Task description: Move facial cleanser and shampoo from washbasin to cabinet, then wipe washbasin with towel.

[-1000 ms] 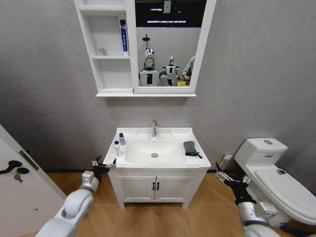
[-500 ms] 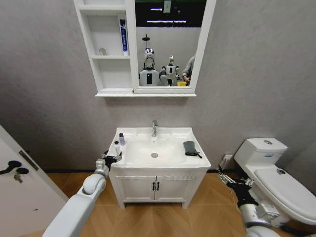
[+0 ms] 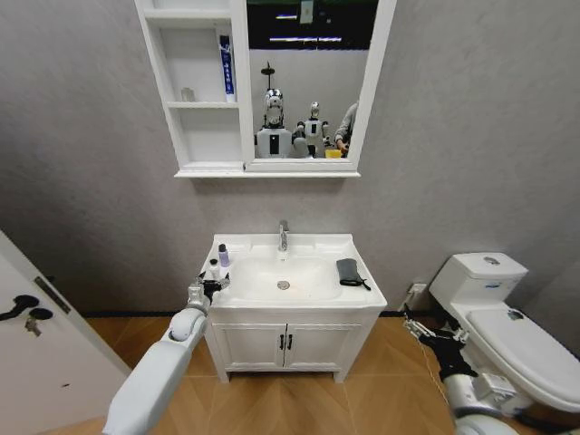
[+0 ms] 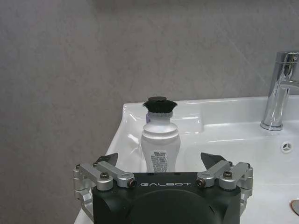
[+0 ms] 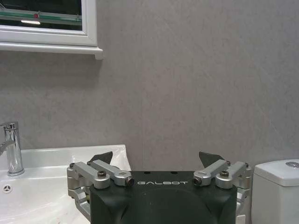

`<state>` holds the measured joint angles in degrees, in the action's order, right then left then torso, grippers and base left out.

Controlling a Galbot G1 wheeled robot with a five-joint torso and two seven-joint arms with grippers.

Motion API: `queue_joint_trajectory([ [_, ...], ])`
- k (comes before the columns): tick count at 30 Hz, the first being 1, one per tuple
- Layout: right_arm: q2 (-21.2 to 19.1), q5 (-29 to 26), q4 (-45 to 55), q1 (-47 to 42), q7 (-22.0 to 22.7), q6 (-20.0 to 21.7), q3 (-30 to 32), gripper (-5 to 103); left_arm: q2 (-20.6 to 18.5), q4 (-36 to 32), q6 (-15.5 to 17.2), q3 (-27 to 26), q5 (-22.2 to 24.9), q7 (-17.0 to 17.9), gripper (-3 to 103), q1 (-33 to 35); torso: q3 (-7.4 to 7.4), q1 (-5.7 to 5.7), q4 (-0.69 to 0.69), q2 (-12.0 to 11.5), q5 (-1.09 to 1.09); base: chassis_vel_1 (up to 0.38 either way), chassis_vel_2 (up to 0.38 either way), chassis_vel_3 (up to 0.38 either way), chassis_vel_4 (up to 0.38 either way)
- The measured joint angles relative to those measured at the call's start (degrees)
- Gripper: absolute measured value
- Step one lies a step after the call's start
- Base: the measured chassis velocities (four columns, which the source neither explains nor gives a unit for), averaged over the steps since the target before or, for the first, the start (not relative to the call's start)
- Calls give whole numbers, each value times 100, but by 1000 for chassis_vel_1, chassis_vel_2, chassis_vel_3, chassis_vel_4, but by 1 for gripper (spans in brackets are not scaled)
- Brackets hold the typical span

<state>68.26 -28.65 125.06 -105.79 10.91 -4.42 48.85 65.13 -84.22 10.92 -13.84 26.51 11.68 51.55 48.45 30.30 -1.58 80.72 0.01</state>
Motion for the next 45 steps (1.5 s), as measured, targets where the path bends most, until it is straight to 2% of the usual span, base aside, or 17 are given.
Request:
queue_joint_trajectory([
  [7, -21, -30, -32, 29, 6, -13, 0, 100, 103, 208, -31, -44, -61, 25, 98, -77, 0, 0, 0, 0, -1, 0, 0, 0, 0],
  [13, -33, -42, -42, 39, 32, -13, 4, 100, 148, 258, -42, -55, -29, -20, 77, -123, 0, 0, -1, 0, -1, 0, 0, 0, 0],
  [15, -26, -42, -49, 47, 34, -13, 2, 100, 147, 257, -45, -72, -24, -31, 66, -106, 0, 0, -1, 0, 0, 0, 0, 0, 0],
  [17, -24, -42, -52, 52, 34, -13, -2, 100, 146, 252, -47, -78, -23, -36, 66, -86, 0, 0, 0, 0, -1, 0, 0, 0, 0],
  [19, -17, -38, -67, 64, 38, -13, -18, 100, 140, 224, -53, -98, -22, -47, 50, -46, 0, 0, 0, 0, -1, 0, 0, 0, 0],
  [20, -17, -38, -67, 64, 38, -13, -18, 100, 140, 224, -53, -98, -22, -47, 50, -46, 0, 0, 0, 0, -1, 0, 0, 0, 0],
  [22, -14, -38, -66, 73, 61, -11, -22, 100, 113, 183, -54, -112, -10, -48, 40, -23, 0, 0, 0, 0, -1, 0, 0, 0, 0],
  [24, -14, -44, -61, 74, 76, -4, -23, 100, 87, 147, -54, -119, 8, -46, 40, -15, 0, 0, 0, 0, -1, 0, 0, 0, 0],
  [25, -14, -48, -58, 76, 91, 2, -23, 100, 47, 80, -54, -123, 43, -41, 31, -12, 0, 0, 0, 0, -1, 0, 0, 0, 0],
  [30, -18, -50, -47, 78, 102, 11, -21, 100, -117, -222, 20, -127, 170, 112, 29, -16, 0, 0, 0, 0, -2, 0, 0, 0, 0],
  [34, -29, -52, -24, 92, 108, 24, -21, 100, -484, -820, 304, -63, 545, 467, 29, -166, 0, -1, 1, 0, -2, 0, 0, 0, 0],
  [37, -31, -53, -16, 110, 108, 50, -17, 100, -1030, -1441, 775, 107, 1293, 859, 29, -716, 0, -1, 0, 0, -1, 0, 0, 0, 0],
  [38, -31, -53, -16, 110, 108, 50, -17, 100, -1030, -1441, 775, 107, 1293, 859, 29, -716, 0, -1, 0, 0, -1, 0, 0, 0, 0],
  [41, 11, -49, -14, 168, 129, 118, -35, 100, -1678, -1751, 1469, 491, 2315, 1262, 29, -1828, 0, -1, -1, 0, -1, 0, 0, 0, 0],
  [42, 11, -49, -14, 168, 129, 118, -35, 100, -1678, -1751, 1469, 491, 2315, 1262, 29, -1828, 0, -1, -1, 0, -1, 0, 0, 0, 0],
  [43, 35, -43, 8, 181, 137, 135, -48, 100, -1888, -1738, 1784, 710, 2701, 1379, 29, -2455, 0, -1, 1, 0, -2, 0, 0, 0, 0],
  [45, 75, -35, 47, 181, 141, 142, -50, 100, -2043, -1556, 2094, 1006, 3135, 1417, 29, -3303, -1, -1, 0, 1, 2, 0, 0, 0, 0],
])
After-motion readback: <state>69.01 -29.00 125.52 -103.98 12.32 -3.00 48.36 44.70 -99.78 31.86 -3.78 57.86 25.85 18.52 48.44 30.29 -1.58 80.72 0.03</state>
